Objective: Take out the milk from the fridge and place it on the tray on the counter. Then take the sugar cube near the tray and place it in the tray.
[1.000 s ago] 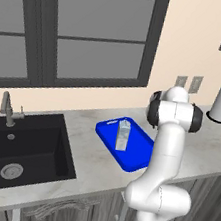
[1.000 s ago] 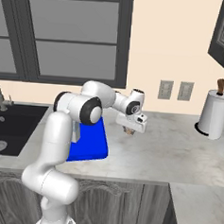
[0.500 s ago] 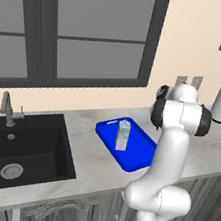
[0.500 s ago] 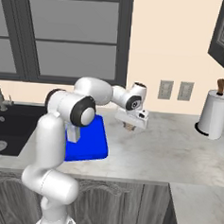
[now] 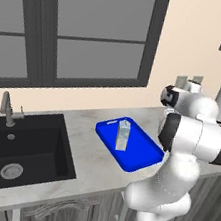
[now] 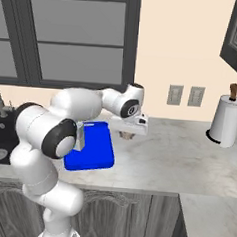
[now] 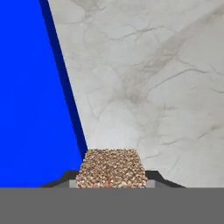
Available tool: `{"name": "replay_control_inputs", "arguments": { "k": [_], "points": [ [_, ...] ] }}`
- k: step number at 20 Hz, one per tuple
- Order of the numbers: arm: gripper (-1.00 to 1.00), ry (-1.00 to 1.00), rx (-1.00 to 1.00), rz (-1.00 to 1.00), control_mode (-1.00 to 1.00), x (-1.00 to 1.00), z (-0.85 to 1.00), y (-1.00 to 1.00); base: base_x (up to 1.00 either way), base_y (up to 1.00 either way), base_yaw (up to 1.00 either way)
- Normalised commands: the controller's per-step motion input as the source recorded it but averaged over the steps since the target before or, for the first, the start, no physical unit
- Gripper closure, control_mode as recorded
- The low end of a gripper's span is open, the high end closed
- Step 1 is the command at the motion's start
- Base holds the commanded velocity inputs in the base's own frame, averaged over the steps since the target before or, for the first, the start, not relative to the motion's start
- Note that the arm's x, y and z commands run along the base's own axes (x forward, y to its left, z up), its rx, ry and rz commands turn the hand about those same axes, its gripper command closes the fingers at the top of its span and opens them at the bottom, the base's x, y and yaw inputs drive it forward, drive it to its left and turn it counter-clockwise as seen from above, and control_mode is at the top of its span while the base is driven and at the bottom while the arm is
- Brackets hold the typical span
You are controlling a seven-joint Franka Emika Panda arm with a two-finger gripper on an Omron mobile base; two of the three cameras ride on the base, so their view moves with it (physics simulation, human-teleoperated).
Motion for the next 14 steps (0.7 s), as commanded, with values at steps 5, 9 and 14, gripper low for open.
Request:
{"name": "replay_control_inputs", "arguments": {
  "k": [5,9,14],
  "points": [
    [1.00,-0.14,-0.02,0.35,-1.00,-1.00,0.29,0.48,0.00,0.00,0.00],
    [1.00,-0.11,0.00,0.43,-1.00,-0.71,0.16,0.54,0.00,0.00,0.00],
    [1.00,-0.01,0.00,0.53,-1.00,-0.07,0.03,0.30,0.00,0.00,0.00]
  ]
}}
